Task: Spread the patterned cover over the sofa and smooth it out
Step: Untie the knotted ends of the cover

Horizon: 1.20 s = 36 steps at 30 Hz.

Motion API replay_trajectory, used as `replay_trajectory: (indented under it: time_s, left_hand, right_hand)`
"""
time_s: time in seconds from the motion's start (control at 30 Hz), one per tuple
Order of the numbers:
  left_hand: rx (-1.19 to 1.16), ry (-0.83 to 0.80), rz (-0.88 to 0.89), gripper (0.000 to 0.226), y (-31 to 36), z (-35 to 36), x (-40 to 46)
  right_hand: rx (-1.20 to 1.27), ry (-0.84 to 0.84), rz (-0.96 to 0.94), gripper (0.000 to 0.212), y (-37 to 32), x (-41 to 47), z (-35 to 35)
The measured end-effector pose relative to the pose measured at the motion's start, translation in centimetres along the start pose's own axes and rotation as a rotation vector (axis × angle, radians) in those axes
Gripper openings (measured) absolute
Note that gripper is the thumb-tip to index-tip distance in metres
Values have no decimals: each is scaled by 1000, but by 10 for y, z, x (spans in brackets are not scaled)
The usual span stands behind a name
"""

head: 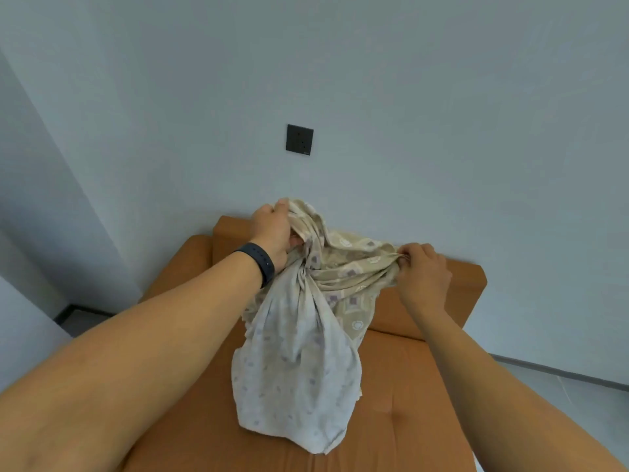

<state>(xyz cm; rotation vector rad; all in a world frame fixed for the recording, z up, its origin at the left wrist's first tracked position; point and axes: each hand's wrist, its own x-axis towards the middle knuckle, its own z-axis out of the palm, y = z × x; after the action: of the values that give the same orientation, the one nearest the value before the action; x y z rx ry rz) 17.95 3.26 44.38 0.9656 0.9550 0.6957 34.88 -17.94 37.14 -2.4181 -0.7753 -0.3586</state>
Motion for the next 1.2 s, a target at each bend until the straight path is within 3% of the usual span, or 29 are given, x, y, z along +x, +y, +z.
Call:
replay_trajectory:
  time_s: [0.07,0.13,0.23,0.3,0.4,0.5,0.63,0.77,0.83,1.0,1.1,1.2]
  left_hand:
    - [-30,-92,-23,24,-9,14,-14]
    - [-64,-113,-37,26,-16,18,-17]
    - [-90,-142,-10,25,-20,22,-19]
    - [-108,-164,10,18,-17,27,-20]
    - [-177,-209,9,12,-8,34,-26]
    - [-258,-269,1,25,1,41,-36]
    - [-395,-395,23,23,9,40,-40]
    - [-419,-569,77,34,9,21,-37]
    - [-264,-618,114,43,0,15,-38]
    - [504,-495,288,55,-41,5,-31]
    - [711,-532,397,66,-56,5,-31]
    - [884,-432,491,44,-56,7,-23]
  right_hand:
    - [25,12,-85,25,-31,-9,0]
    - [213,13,-205,25,-61,-26,-3]
    - [411,-259,-193,19,-84,-54,6]
    - [408,-406,-68,35,-85,-64,17]
    - [376,-345,49,52,-83,-59,27]
    - [228,-248,126,47,-87,-40,26]
    - [248,-147,-6,26,-82,-20,18]
    - [403,-121,-46,32,-83,-16,3]
    - [478,-140,-23,33,-82,-17,-1]
    - [625,-149,17,33,-93,-9,-15]
    - [730,-173,36,32,-100,-3,-25]
    - [786,-179,44,33,-100,2,-29]
